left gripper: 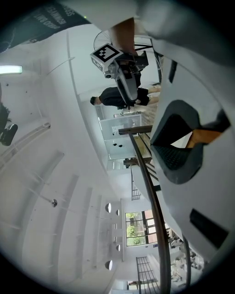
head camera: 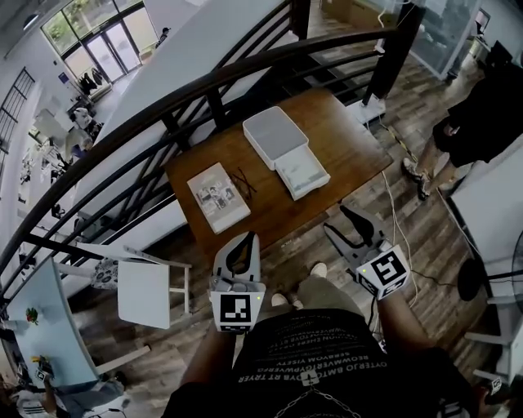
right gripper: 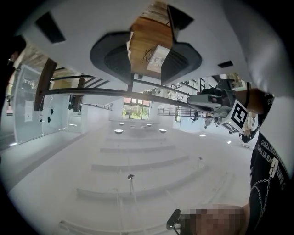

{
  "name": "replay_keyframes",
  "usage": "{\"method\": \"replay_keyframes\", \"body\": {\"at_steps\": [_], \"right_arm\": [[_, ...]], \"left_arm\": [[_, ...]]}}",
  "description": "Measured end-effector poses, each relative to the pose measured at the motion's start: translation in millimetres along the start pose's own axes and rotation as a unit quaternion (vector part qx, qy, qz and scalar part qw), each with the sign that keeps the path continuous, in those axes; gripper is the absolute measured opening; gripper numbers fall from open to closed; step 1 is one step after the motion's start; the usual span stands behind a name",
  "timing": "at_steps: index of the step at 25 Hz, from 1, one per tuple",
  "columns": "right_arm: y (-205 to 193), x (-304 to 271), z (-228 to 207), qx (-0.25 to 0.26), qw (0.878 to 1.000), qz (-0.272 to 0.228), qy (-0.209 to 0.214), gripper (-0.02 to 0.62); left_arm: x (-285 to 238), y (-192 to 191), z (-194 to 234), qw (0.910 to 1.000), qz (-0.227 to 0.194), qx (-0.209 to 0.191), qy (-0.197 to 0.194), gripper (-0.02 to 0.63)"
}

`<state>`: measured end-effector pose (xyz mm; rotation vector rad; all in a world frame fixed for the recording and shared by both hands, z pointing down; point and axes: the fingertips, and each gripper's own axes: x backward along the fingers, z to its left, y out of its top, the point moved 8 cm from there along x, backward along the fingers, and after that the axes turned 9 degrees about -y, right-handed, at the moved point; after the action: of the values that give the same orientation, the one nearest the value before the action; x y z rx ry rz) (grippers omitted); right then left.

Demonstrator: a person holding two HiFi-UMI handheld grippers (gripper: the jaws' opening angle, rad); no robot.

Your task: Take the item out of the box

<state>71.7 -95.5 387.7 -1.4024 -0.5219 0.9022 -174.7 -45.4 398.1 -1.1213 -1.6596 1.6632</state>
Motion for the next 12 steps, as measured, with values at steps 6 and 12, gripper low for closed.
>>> {"method": "replay_keyframes", "body": {"at_steps": [6, 12], "right_arm": [[-9, -9, -5, -0.013, 1.0, 0.005, 0.003, 0.202], [-17, -24, -22, -0.014, 1.0, 0.019, 0.009, 0.202]], "left_arm": [[-5, -1, 4, 1.0, -0.007, 0.0, 0.003, 0.005], [-22, 1, 7, 0.9999, 0.001, 0.01, 0.013, 0.005]]}}
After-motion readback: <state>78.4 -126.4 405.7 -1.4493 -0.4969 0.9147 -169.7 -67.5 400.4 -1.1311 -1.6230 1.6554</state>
